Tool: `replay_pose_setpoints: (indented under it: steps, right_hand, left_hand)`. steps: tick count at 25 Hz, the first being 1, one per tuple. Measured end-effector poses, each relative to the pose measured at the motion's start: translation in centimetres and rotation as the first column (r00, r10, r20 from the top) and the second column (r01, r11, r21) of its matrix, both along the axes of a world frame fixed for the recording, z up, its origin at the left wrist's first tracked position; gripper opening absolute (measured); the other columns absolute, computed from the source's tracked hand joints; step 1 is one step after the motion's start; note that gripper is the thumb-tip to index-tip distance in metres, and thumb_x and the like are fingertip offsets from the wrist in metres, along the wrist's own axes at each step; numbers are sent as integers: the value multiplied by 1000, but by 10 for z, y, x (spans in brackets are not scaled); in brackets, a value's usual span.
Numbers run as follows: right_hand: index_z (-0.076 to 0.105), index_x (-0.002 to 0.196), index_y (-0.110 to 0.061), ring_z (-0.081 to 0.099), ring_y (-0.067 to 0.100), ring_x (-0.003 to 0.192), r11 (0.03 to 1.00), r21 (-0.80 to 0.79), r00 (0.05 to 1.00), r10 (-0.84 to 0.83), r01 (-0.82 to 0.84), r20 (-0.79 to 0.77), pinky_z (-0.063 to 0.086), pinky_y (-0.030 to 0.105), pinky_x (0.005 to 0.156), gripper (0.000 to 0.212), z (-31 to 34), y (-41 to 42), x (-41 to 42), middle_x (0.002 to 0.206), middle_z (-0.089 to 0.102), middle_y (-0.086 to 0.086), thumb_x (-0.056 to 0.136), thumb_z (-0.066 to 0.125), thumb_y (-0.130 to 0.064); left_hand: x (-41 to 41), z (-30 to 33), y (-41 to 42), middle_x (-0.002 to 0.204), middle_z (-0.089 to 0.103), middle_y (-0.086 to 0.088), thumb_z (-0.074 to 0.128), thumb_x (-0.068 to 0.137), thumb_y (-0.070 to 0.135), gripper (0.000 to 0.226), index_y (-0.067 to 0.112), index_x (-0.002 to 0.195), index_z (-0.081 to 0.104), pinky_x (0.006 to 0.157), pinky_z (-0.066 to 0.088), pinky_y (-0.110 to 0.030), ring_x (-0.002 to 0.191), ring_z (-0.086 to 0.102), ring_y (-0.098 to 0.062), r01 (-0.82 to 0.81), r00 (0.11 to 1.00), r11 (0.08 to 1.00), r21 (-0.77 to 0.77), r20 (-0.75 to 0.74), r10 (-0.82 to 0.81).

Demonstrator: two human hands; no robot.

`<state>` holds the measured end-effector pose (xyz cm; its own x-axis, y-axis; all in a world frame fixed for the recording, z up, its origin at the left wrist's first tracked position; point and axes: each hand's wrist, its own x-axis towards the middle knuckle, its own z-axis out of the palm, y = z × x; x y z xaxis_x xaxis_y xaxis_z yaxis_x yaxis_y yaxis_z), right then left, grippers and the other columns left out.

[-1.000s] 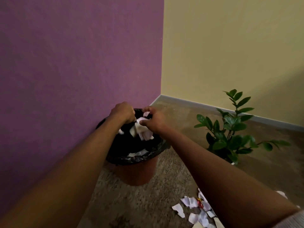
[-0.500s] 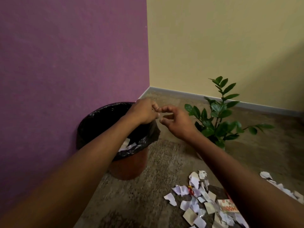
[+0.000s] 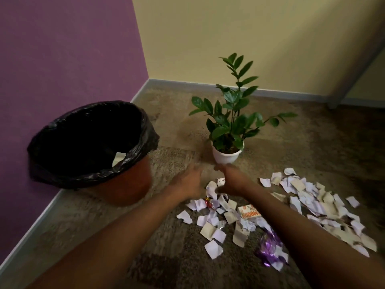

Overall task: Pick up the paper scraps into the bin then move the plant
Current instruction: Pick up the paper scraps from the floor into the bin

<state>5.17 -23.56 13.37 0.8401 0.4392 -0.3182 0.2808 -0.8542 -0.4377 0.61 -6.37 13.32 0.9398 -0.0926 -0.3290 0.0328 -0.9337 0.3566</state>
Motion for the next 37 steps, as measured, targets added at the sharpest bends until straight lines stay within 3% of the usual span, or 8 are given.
replay_pose_setpoints:
  steps: [3,6,11,13,16,23,32,37]
  right_hand:
    - [14,149,-22,45,37,127,949,-314,999,40,-42,-12,46,43,100,119,-54,-23,-29,147,29,14,58,89,-32]
    - [-12,151,-27,35,43,132,937,-346,998,50,-36,33,45,45,96,121,-98,-31,-72,157,5,17,70,79,-28]
    - [-27,147,-29,35,47,133,973,-195,991,-131,122,-34,45,50,99,117,-125,-36,-93,160,-14,13,79,68,-18]
    - [-24,148,-25,42,46,129,979,-151,989,-143,137,-29,46,50,99,116,-125,-31,-80,160,-13,14,79,69,-17]
    - [-14,151,-23,51,42,121,979,-146,990,-144,144,14,49,48,94,111,-122,-19,-54,158,-4,18,80,71,-15]
    - [21,147,-24,58,42,108,987,-154,999,45,-45,-3,50,44,92,81,-130,-8,-13,143,25,23,81,68,-29]
    - [62,109,-20,63,29,90,997,64,998,-52,50,36,48,29,76,28,-109,-1,-29,112,55,11,80,63,-19]
    - [69,96,-11,63,31,89,985,154,989,-96,78,112,44,27,74,20,-68,8,-18,96,66,17,77,68,-16]
  left_hand:
    - [-40,-57,-6,159,10,-14,83,57,59,128,26,153,6,105,43,-48,137,37,-40,57,980,995,80,-193,-40]
    - [-89,-106,-16,161,-18,-17,78,52,74,152,18,152,-24,116,27,-50,150,3,-40,93,964,984,150,-260,-51]
    - [-107,-130,-32,161,8,-24,49,52,94,146,12,150,-23,107,36,-50,145,27,-39,15,1000,963,269,7,-18]
    - [-96,-135,-34,159,20,-22,42,60,92,135,11,154,-9,104,42,-48,144,32,-37,-16,986,959,282,166,-32]
    - [-69,-146,-32,163,-12,-16,47,71,83,123,19,153,-19,119,18,-49,151,-1,-34,-56,995,968,243,-61,73]
    - [-29,-145,-25,138,28,-6,77,66,51,100,24,146,24,91,49,-42,119,48,-35,-170,985,985,-1,1,170]
    - [-18,-119,-22,107,64,-10,64,82,29,24,15,101,64,85,52,-40,102,61,-30,-201,979,976,-88,24,204]
    - [-12,-74,-9,96,70,-12,62,82,19,13,12,91,67,72,52,-34,91,67,-31,-196,966,970,-142,144,217]
